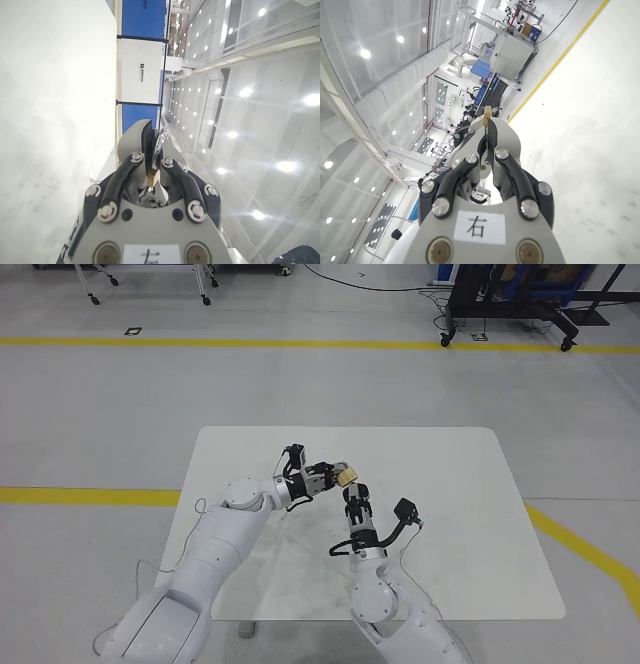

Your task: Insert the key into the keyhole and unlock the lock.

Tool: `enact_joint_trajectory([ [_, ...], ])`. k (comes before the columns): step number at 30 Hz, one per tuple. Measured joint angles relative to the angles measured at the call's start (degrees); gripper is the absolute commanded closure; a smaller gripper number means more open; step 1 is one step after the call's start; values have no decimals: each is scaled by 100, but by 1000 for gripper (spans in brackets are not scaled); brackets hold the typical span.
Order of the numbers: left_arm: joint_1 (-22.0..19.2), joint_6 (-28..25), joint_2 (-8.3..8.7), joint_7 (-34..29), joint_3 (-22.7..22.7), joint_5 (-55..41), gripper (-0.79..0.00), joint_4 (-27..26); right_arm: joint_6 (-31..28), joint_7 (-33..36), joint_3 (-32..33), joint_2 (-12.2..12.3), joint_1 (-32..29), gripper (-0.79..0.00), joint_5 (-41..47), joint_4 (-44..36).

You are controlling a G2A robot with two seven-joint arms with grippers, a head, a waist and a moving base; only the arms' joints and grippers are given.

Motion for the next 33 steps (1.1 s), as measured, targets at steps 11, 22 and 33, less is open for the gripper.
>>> enact_joint_trajectory([
  [11, 2, 52, -18, 269, -31, 91, 0, 5, -231, 239, 159, -18, -125, -785, 223, -107],
  [22, -14, 756, -68, 631, -150, -213, 0, 63, -269, 275, 193, -18, -142, -785, 284, -144],
  [33, -344, 2515, -129, -207, -367, -1124, 0, 576, -1700, 2420, 1064, 200, -763, 0, 1514, -771],
])
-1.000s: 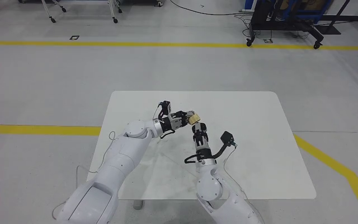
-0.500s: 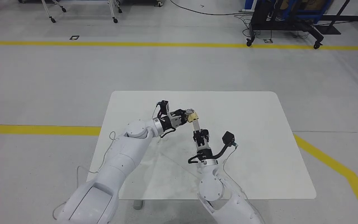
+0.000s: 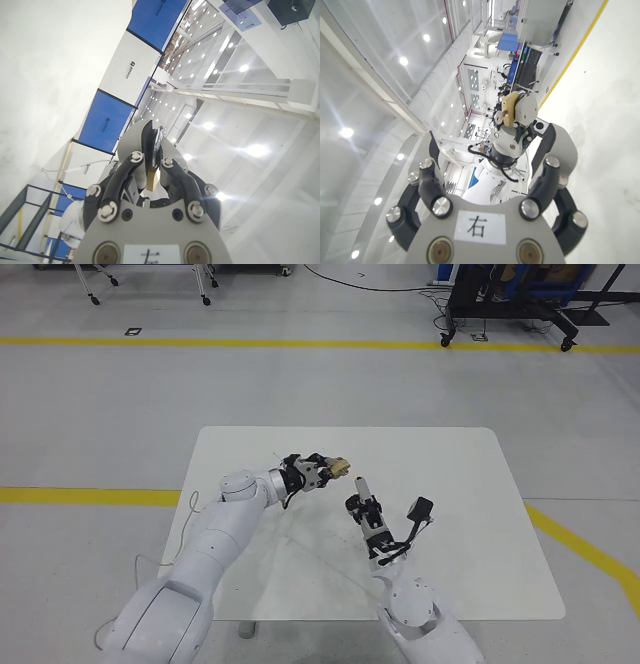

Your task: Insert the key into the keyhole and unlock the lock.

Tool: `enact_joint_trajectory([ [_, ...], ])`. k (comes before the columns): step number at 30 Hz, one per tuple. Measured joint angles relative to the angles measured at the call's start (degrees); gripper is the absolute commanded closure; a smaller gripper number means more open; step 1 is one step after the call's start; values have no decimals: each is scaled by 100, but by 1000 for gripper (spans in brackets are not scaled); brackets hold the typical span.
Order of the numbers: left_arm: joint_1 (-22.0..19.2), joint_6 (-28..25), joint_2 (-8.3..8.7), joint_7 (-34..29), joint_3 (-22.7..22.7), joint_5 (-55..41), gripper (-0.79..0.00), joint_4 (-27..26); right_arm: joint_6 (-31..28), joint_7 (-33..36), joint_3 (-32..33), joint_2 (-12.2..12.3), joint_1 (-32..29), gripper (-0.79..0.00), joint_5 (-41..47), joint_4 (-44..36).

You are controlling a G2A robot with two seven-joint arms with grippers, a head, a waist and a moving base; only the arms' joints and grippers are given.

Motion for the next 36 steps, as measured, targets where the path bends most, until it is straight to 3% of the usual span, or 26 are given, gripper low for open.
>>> enact_joint_trajectory([
  [5, -104, 101, -20, -297, 37, 36, 0, 159, -232, 441, 176, 43, -33, 0, 120, -26],
  [14, -161, 8, -55, -444, 57, 70, 0, 306, -440, 460, 11, 9, 280, 0, -214, 237],
  [25, -210, -28, -71, -604, 50, 116, 0, 413, -102, 114, -190, -99, 763, 0, -169, 739],
  [31, -213, -121, -77, -640, 33, 136, 0, 428, -57, 431, -124, -102, 774, 0, 230, 759],
  [32, -208, -168, -77, -638, 22, 129, 0, 425, -78, 493, -90, -97, 752, -148, 310, 739],
  [33, -202, -230, -77, -630, 10, 120, 0, 419, -110, 553, -51, -89, 716, -588, 381, 707],
  [34, -190, -336, -75, -612, -8, 110, 0, 406, -162, 637, 7, -75, 647, -785, 466, 642],
  [36, -168, -524, -70, -553, -30, 122, 0, 386, -240, 775, 109, -48, 508, -785, 571, 495],
])
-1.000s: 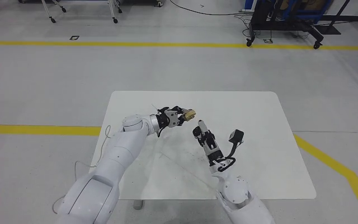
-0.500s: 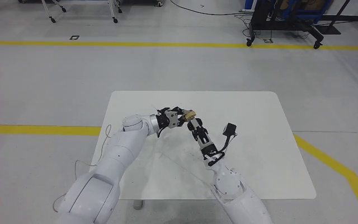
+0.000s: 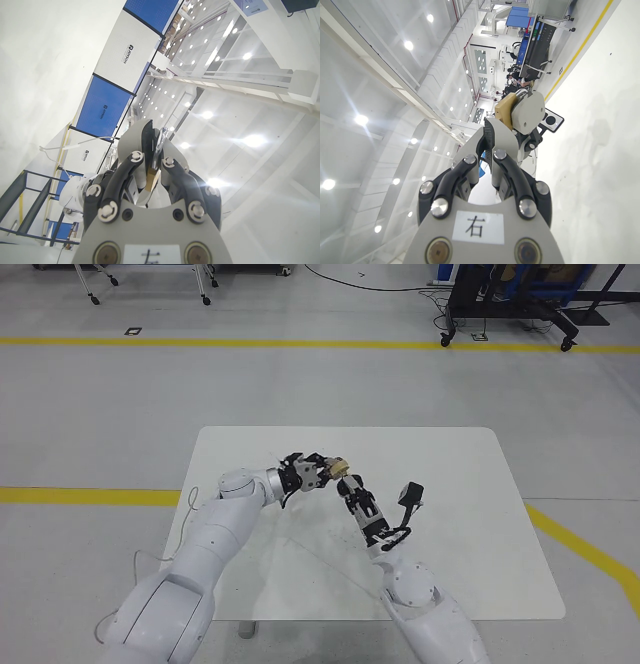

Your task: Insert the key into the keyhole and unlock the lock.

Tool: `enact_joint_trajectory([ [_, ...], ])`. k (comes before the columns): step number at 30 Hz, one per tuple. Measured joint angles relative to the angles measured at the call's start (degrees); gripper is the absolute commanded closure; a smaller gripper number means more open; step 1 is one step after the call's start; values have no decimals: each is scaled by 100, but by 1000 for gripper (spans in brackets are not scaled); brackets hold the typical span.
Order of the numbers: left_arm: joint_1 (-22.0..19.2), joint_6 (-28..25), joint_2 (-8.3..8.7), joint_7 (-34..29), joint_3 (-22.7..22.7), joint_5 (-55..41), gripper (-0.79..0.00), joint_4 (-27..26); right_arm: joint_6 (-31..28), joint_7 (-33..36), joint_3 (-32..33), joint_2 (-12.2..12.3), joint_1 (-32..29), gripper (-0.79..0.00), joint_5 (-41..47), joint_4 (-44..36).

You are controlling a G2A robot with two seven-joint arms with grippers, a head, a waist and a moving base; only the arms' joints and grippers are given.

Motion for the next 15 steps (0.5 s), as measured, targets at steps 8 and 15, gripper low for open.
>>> enact_joint_trajectory([
  [8, 212, -1263, 18, 444, -68, 202, 0, -285, -25, 139, 100, 29, -153, -785, 38, -169],
  [15, 485, -2161, 53, 511, -178, 245, 0, -607, 169, 1002, 270, 64, -175, -453, 1036, -172],
])
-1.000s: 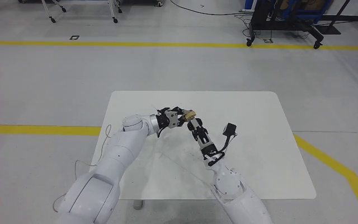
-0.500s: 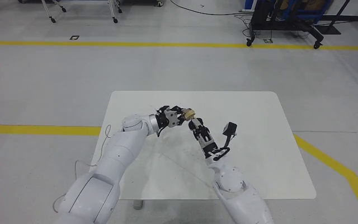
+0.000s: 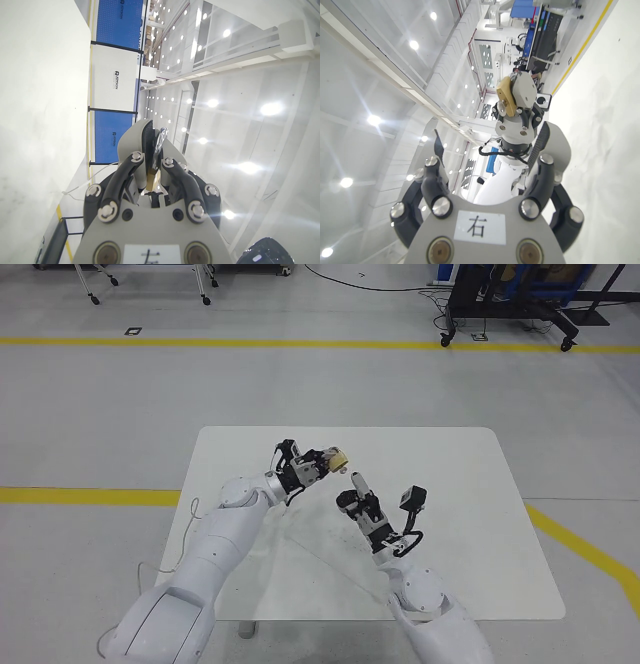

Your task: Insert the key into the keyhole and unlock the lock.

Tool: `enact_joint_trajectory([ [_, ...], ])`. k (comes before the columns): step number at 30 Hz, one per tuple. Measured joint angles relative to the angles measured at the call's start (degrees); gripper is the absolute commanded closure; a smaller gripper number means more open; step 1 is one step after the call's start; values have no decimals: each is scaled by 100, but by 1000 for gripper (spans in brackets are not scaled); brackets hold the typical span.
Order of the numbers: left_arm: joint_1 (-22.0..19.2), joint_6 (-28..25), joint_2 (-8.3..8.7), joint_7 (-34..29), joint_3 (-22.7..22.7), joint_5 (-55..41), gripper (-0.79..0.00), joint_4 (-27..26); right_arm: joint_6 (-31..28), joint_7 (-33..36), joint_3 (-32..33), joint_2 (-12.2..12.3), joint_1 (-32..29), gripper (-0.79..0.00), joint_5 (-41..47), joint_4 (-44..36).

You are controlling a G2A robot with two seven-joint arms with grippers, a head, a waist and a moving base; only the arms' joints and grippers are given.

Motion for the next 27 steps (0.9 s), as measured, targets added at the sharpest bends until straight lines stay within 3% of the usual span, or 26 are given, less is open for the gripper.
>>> enact_joint_trajectory([
  [1, 22, -57, 7, 7, -12, 13, 0, -30, 81, 257, 88, 17, 15, -382, 324, 20],
  [5, 81, -132, 33, 12, 1, 198, 0, -143, 399, 824, 384, 73, 70, -277, 1003, 121],
  [14, 130, -110, 53, 130, 53, 508, 0, -299, 819, 567, 297, 74, 256, -160, 750, 214],
  [19, 148, -105, 62, 116, 43, 551, 0, -336, 887, 531, 229, 65, 326, -28, 769, 247],
  [27, 150, -55, 69, 71, 50, 633, 0, -365, 990, 429, 224, 64, 347, -52, 839, 254],
])
